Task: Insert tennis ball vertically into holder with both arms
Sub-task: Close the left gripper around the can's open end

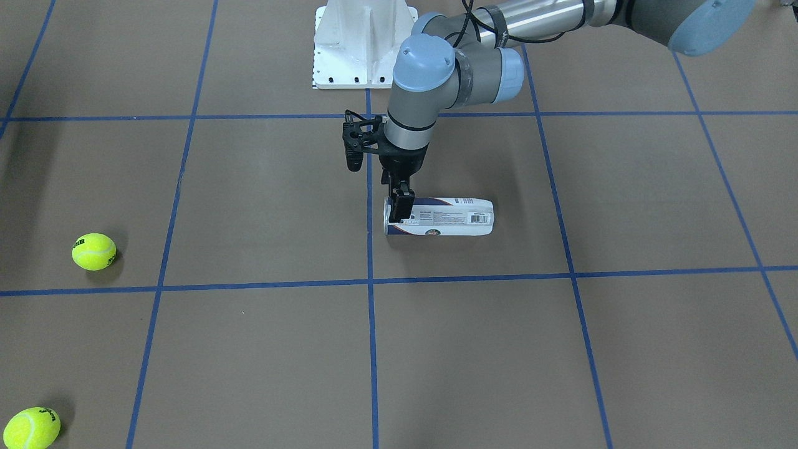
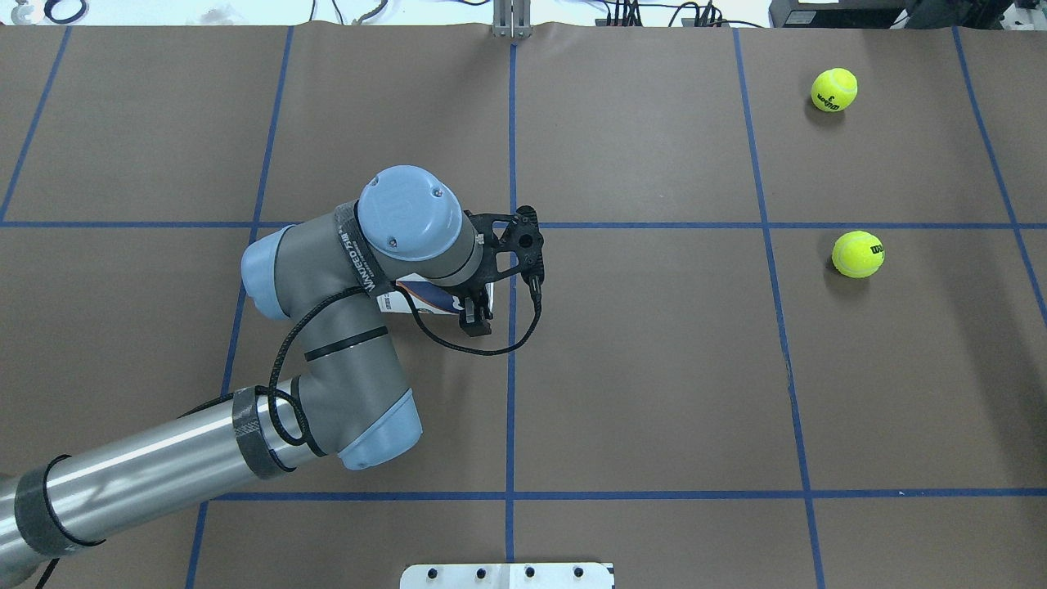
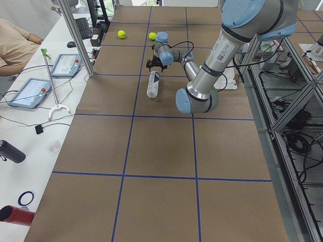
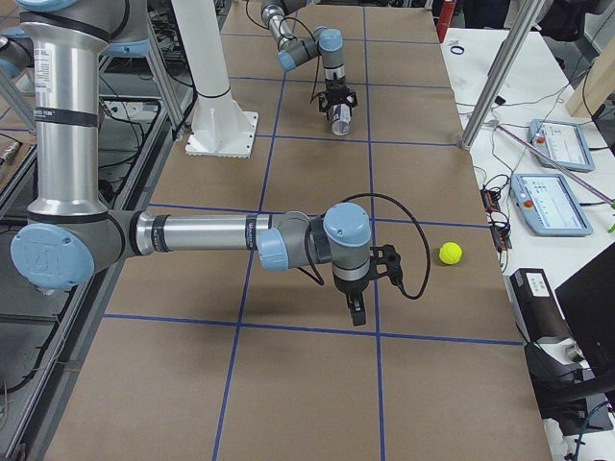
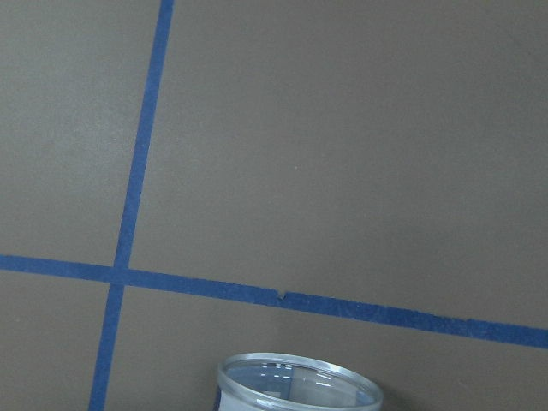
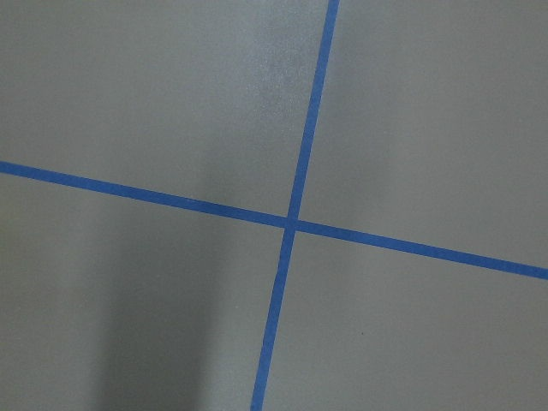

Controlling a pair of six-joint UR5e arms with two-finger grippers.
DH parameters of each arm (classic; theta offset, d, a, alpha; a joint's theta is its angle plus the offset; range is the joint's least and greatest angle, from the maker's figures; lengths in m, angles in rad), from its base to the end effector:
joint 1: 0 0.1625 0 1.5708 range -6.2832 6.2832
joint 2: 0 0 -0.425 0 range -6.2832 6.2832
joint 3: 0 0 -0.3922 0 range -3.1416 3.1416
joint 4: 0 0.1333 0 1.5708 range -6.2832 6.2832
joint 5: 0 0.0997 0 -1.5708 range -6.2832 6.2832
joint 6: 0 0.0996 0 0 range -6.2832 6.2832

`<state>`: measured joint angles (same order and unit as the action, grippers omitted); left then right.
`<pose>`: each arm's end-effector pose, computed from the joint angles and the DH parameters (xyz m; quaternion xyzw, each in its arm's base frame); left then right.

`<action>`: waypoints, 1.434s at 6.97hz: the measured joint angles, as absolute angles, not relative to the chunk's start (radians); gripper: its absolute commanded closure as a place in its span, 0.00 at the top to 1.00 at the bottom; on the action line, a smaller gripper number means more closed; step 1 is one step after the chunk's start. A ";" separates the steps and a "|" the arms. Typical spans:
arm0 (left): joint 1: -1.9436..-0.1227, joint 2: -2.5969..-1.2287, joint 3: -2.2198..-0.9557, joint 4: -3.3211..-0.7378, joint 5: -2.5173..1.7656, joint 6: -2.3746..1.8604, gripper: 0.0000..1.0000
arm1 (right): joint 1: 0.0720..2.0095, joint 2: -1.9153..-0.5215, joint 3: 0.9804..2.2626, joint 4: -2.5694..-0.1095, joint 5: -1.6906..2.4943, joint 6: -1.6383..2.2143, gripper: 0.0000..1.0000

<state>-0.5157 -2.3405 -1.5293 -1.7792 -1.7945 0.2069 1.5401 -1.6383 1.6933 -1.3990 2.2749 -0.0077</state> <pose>0.5766 -0.4547 0.1839 0.3678 0.2754 0.5638 0.6863 0.0541 -0.4790 0.6165 0.1023 -0.3438 -0.0569 0.9317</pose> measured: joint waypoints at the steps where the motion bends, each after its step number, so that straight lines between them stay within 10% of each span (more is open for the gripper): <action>1: -0.512 -2.343 -1.517 -1.781 -1.783 0.207 0.98 | 1.540 -1.638 1.693 -1.399 2.277 -0.008 1.00; 10: -0.470 -2.373 -1.384 -1.878 -1.725 0.221 0.97 | 1.540 -1.638 1.692 -1.399 2.286 -0.008 1.00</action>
